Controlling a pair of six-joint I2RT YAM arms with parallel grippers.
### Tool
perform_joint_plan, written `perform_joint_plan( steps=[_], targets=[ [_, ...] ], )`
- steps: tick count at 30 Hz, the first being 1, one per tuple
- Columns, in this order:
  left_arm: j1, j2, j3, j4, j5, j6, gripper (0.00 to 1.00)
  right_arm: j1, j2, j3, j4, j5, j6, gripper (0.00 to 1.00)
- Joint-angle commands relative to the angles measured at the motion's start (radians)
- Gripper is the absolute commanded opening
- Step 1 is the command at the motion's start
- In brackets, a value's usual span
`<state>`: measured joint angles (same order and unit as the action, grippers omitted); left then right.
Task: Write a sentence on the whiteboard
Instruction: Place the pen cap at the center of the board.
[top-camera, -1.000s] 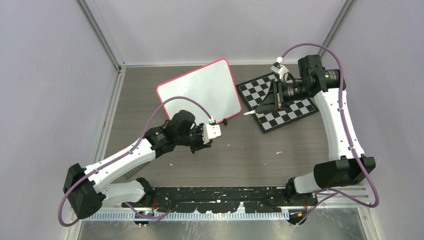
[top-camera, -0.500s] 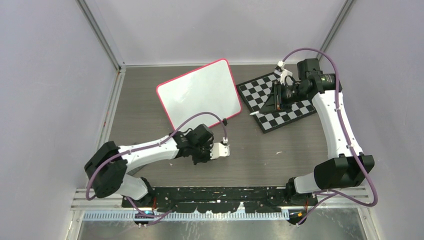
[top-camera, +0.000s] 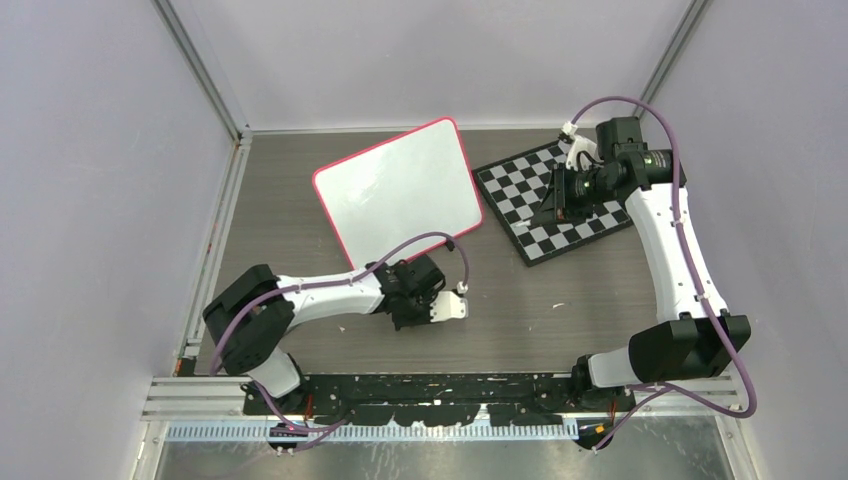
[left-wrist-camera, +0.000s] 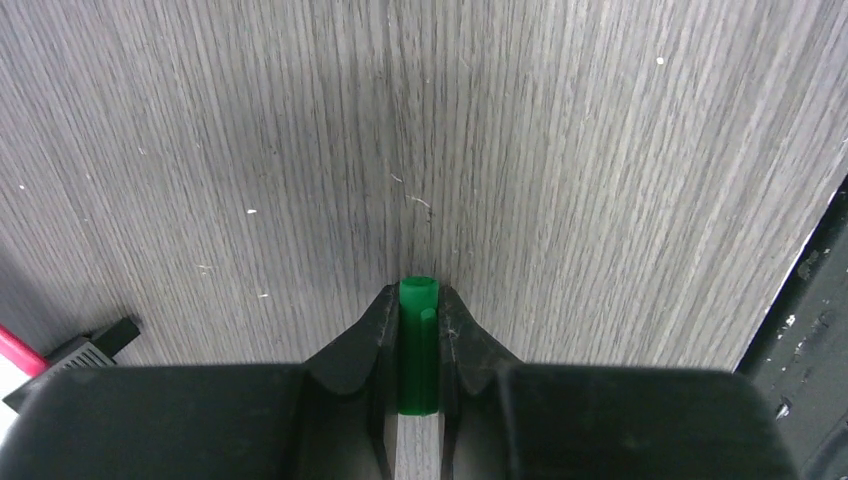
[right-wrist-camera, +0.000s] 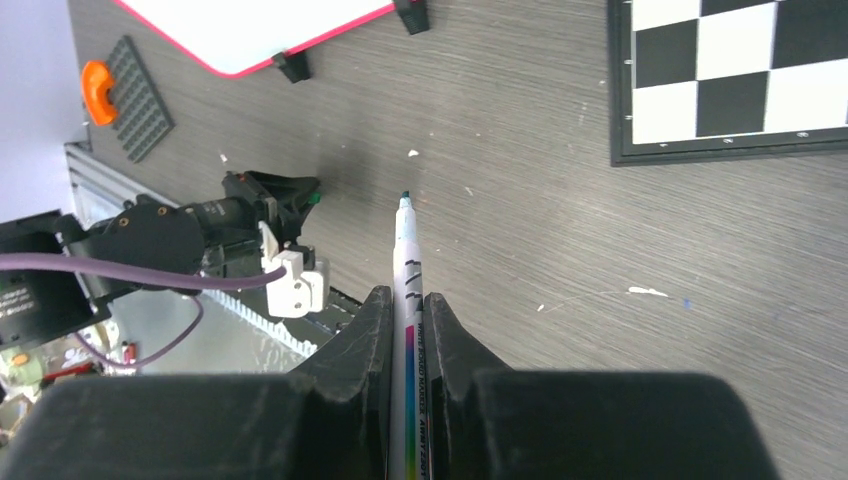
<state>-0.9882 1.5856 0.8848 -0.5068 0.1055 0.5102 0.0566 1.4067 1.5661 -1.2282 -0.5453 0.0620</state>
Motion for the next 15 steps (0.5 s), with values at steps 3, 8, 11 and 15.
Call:
perform_joint_plan(
  steps=[3,8,11,15],
  targets=[
    [-0.004,0.041,0.019,-0.031,-0.019,-0.005,0.23,-0.003,-0.032,0.046,0.032,0.135,0.076,0.0],
    [-0.004,0.03,0.033,-0.061,-0.018,-0.01,0.4,-0.004,-0.064,0.038,0.068,0.112,0.06,0.0],
    [-0.006,0.017,0.054,-0.093,-0.007,-0.019,0.47,-0.004,-0.078,0.037,0.091,0.108,0.055,0.0],
    [-0.004,-0.026,0.116,-0.154,0.025,-0.032,0.6,-0.005,-0.088,0.027,0.138,0.139,0.056,0.0]
  ],
)
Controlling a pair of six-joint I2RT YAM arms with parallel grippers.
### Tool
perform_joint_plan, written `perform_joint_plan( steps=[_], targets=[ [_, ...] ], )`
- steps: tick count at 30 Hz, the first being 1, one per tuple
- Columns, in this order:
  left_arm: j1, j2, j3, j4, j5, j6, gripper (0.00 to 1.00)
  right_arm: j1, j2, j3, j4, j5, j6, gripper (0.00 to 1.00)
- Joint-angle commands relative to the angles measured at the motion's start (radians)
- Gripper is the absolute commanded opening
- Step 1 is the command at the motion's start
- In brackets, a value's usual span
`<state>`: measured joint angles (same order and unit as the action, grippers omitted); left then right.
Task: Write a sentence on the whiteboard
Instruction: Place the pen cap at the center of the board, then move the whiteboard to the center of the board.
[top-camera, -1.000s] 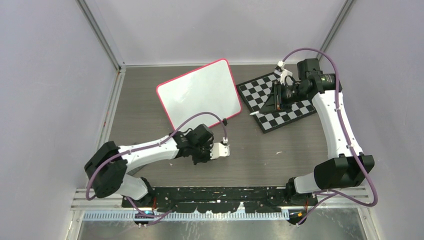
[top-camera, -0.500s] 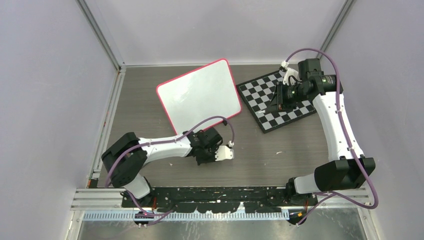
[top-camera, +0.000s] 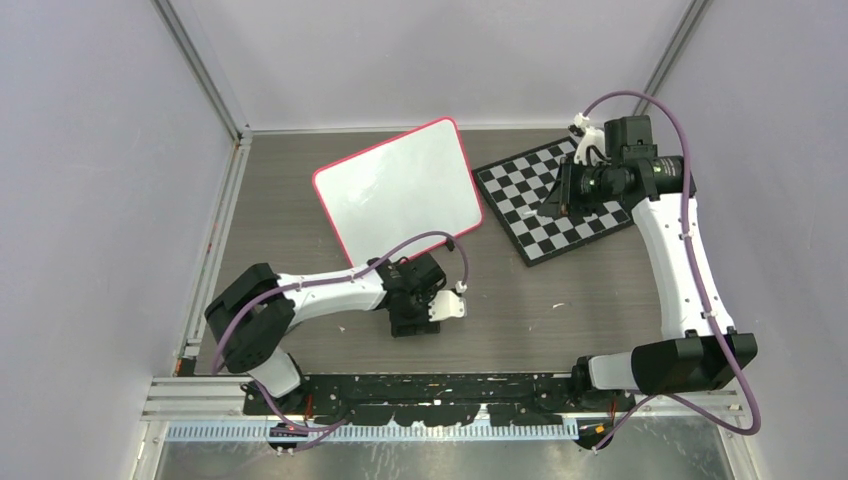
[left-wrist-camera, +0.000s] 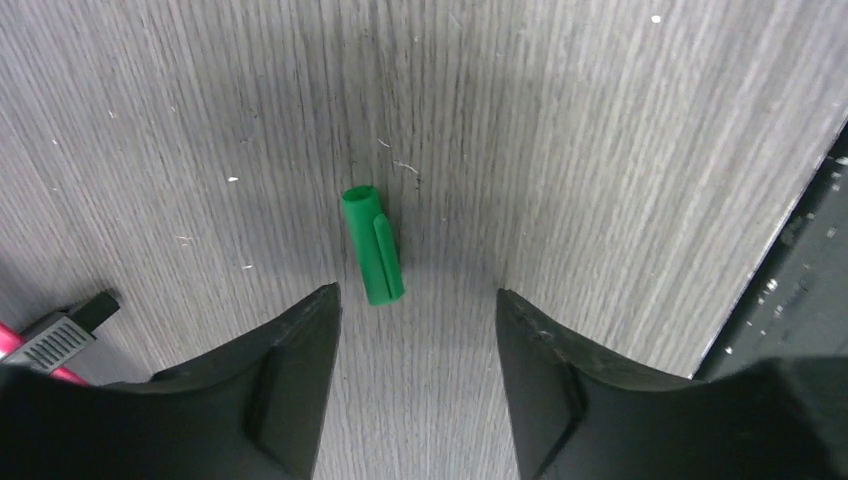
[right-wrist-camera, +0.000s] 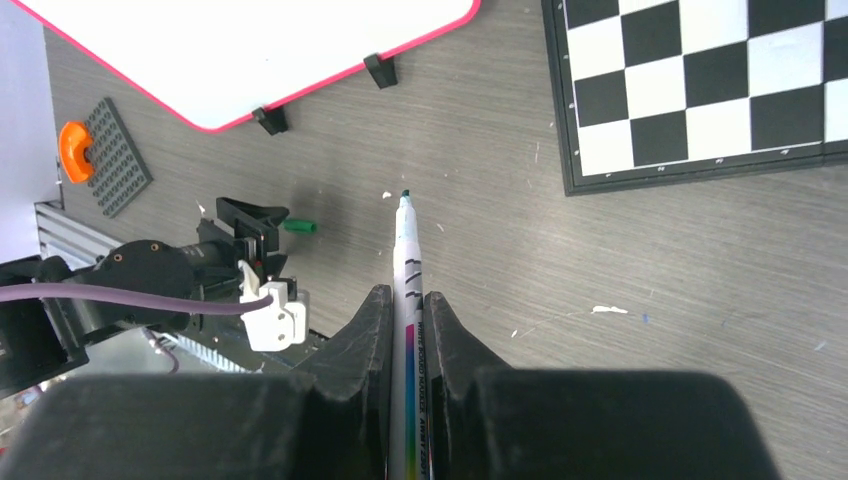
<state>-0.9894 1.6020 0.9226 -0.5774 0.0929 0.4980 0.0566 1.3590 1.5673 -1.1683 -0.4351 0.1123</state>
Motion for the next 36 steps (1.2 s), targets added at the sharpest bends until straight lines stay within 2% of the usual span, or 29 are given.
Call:
perform_joint_plan(
  steps=[1,5,12,16,19,21,23,27,31,36],
  targets=[
    [-0.003,-0.063,0.101,-0.104,0.05,-0.02,0.65,-0.005,-0.036,0.03,0.078,0.028,-0.003,0.0],
    [0.023,-0.127,0.226,-0.205,0.141,-0.067,0.79,-0.004,-0.023,0.048,0.082,-0.025,-0.013,0.0],
    [0.136,-0.199,0.51,-0.374,0.287,-0.159,0.88,0.009,-0.009,0.071,0.179,-0.089,-0.018,0.0],
    [0.297,-0.187,0.696,-0.46,0.417,-0.25,0.87,0.092,0.023,0.089,0.265,-0.078,-0.021,0.0],
    [0.428,-0.187,0.775,-0.495,0.477,-0.269,0.88,0.159,0.029,0.055,0.378,-0.073,-0.043,0.0],
    [0.602,-0.178,0.814,-0.499,0.588,-0.323,0.89,0.192,0.037,0.045,0.434,-0.083,-0.028,0.0],
    [0.73,-0.159,0.847,-0.503,0.661,-0.347,0.88,0.223,0.041,0.033,0.487,-0.094,-0.021,0.0],
    [0.847,-0.116,0.885,-0.451,0.579,-0.369,0.84,0.288,0.027,-0.005,0.604,-0.061,-0.007,0.0],
    [0.959,-0.034,0.935,-0.397,0.539,-0.422,0.82,0.345,-0.003,-0.082,0.726,0.0,-0.06,0.0],
    [1.057,0.125,1.041,-0.422,0.614,-0.465,0.76,0.377,0.018,-0.065,0.734,0.041,-0.136,0.0]
  ],
)
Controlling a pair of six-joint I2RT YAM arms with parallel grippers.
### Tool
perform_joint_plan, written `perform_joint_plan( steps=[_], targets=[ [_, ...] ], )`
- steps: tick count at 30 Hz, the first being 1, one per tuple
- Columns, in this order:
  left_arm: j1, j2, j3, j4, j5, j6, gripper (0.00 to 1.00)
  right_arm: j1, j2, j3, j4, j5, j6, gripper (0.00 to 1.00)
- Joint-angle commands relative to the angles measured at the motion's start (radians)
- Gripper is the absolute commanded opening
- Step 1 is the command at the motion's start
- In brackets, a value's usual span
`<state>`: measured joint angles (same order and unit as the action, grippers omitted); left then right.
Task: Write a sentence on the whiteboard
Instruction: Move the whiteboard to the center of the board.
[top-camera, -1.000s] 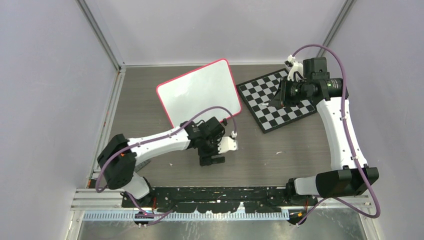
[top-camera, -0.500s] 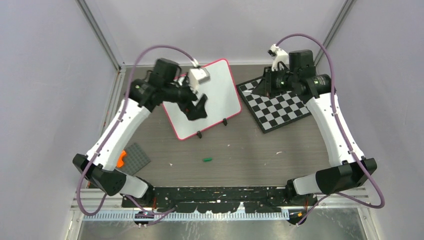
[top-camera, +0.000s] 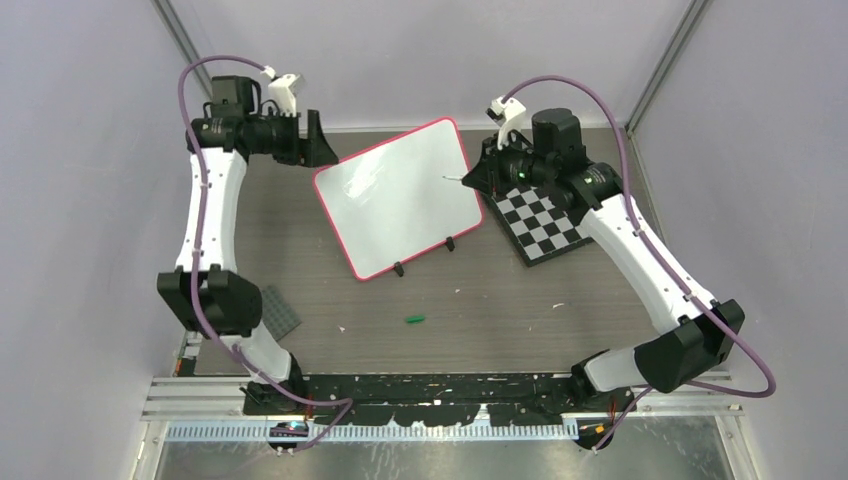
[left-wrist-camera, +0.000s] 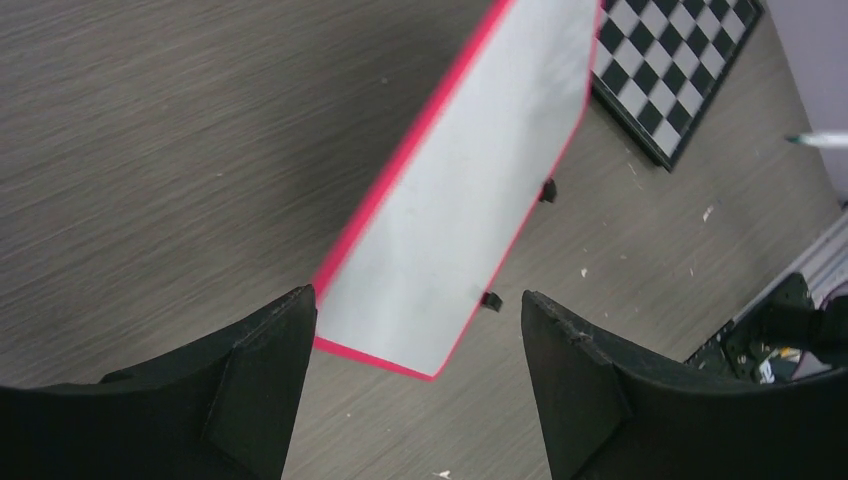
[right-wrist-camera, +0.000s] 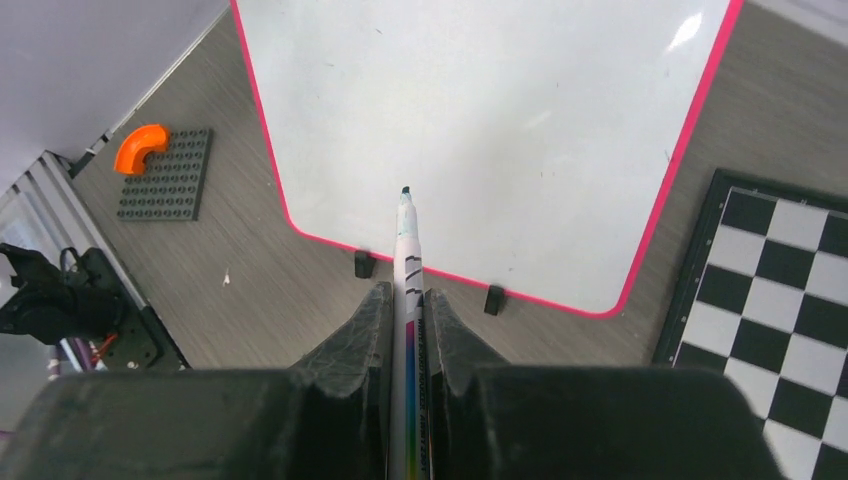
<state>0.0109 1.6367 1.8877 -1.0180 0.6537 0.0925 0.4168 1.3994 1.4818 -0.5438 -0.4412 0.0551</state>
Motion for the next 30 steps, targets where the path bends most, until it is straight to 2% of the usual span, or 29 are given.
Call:
perform_joint_plan(
  steps=[1,6,11,17,22,25,30],
  targets=[
    [0.058,0.113,0.096,0.024,0.061,-0.064,0.76,0.017,-0.022,0.021,0.107,0.047,-0.085,0.0],
    [0.057,0.222,0.185,0.045,0.192,-0.058,0.76,0.019,-0.063,-0.036,0.134,-0.014,-0.105,0.0],
    [0.034,0.289,0.207,0.109,0.32,-0.142,0.77,0.025,-0.083,-0.041,0.117,-0.01,-0.147,0.0],
    [-0.03,0.363,0.213,0.16,0.317,-0.197,0.73,0.035,-0.069,-0.046,0.154,0.038,-0.172,0.0],
    [-0.053,0.402,0.212,0.147,0.314,-0.181,0.66,0.034,-0.07,-0.055,0.15,0.052,-0.182,0.0],
    [-0.07,0.408,0.206,0.115,0.327,-0.148,0.56,0.034,-0.075,-0.057,0.146,0.049,-0.181,0.0],
    [-0.094,0.385,0.141,0.11,0.382,-0.138,0.28,0.035,-0.087,-0.077,0.147,0.046,-0.187,0.0]
  ],
)
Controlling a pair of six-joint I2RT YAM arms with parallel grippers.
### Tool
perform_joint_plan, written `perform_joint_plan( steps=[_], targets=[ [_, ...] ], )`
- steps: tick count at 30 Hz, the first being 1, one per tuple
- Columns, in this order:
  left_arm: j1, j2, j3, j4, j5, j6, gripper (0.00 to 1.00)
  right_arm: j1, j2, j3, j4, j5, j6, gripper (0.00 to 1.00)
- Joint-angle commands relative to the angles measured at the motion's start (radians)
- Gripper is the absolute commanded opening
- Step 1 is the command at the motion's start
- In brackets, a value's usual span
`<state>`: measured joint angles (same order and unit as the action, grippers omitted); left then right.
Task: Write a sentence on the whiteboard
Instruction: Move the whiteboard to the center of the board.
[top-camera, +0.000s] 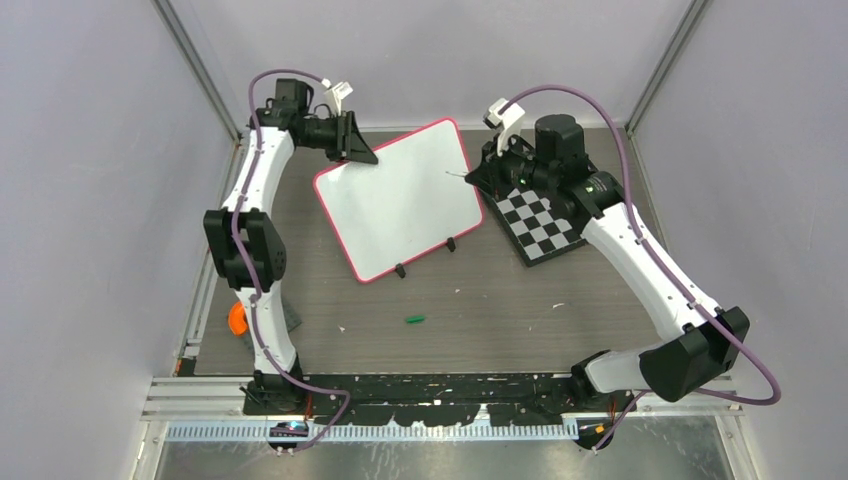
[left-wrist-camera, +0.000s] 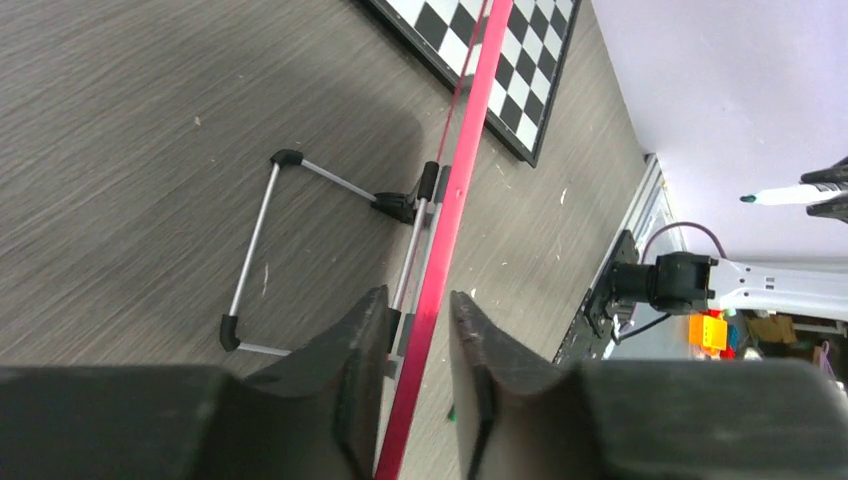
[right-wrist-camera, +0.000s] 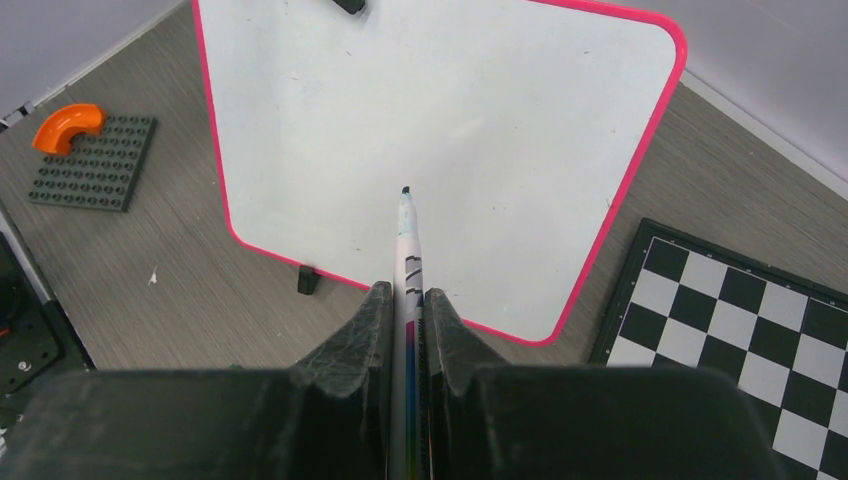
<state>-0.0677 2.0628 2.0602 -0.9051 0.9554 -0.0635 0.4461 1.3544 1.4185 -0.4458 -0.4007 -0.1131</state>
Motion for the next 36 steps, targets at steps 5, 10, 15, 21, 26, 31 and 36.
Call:
perform_joint_plan(
  steps=[5,10,15,21,26,31,36],
  targets=[
    [-0.047,-0.07,-0.099,-0.04,0.105,0.059,0.02,0.006,-0.054,-0.031,0.054,-0.011,-0.008,0.0],
    [-0.088,-0.074,-0.125,-0.146,0.151,0.193,0.0,0.007,-0.06,-0.048,0.063,-0.024,0.002,0.0],
    [-0.104,-0.059,-0.115,-0.272,0.162,0.327,0.0,0.014,-0.07,-0.063,0.064,-0.029,0.007,0.0],
    [-0.124,0.003,-0.021,-0.497,0.141,0.498,0.0,0.03,-0.072,-0.067,0.062,-0.027,0.012,0.0],
    [-0.17,0.027,-0.019,-0.537,0.11,0.512,0.0,0.065,-0.068,-0.075,0.064,-0.007,0.008,0.0],
    [-0.177,0.002,-0.038,-0.424,0.085,0.383,0.07,0.101,-0.057,-0.076,0.079,0.025,-0.007,0.0],
    [-0.172,-0.013,0.0,-0.415,0.05,0.341,0.45,0.137,-0.043,-0.073,0.114,0.044,-0.018,0.0]
  ],
)
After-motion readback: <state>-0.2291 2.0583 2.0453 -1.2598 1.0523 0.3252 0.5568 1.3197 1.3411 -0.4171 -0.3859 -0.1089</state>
